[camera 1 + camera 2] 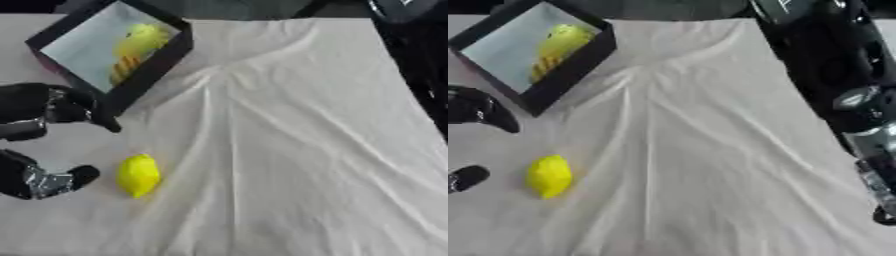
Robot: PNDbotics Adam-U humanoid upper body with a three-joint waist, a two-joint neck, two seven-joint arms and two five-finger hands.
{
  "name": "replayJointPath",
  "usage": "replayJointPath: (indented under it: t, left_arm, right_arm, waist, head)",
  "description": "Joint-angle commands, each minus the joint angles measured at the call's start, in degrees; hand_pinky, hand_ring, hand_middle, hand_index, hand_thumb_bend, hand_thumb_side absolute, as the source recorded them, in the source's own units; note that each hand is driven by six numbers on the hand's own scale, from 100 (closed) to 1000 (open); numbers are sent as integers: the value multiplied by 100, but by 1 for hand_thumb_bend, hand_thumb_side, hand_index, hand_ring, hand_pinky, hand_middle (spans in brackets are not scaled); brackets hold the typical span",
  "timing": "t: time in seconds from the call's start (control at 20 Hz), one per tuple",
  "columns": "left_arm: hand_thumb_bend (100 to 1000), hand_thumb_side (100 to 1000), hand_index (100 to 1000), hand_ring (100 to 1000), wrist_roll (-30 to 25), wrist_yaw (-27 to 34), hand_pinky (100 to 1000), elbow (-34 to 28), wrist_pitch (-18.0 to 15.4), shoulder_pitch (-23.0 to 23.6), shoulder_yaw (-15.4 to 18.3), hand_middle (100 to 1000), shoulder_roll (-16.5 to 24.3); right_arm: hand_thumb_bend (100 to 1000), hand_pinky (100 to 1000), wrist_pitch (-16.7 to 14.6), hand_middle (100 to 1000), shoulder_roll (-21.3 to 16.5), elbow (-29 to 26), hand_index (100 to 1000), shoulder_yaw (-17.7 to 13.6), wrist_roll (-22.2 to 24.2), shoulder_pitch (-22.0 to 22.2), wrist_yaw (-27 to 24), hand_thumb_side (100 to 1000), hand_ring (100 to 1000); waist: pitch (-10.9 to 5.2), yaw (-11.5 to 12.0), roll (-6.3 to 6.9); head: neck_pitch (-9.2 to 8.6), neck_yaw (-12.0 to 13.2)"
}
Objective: Pick up objects on the table and place them in the box.
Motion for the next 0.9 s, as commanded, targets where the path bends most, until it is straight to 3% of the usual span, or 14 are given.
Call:
replayJointPath:
  t: [0.05,0.35,0.9]
  left_arm:
    - [330,807,843,743,-272,-204,880,-81,36,-119,-86,728,-2]
    - [344,786,862,755,-630,-491,877,-81,20,-201,-214,744,-188]
    - [427,731,897,779,-560,-1353,880,-81,77,-227,-330,770,-477]
  right_arm:
    - [157,876,10,741,-17,-33,838,-108,-68,-95,-30,100,803]
    - [149,877,24,739,3,-8,837,-131,-108,-82,7,100,802]
    - [133,877,19,734,13,40,829,-127,-131,-42,-13,100,800]
  waist:
    - [-140,1,28]
    - [-126,-14,32]
    - [-110,-52,31]
  head:
    - [38,-41]
    - [38,-60]
    - [38,-41]
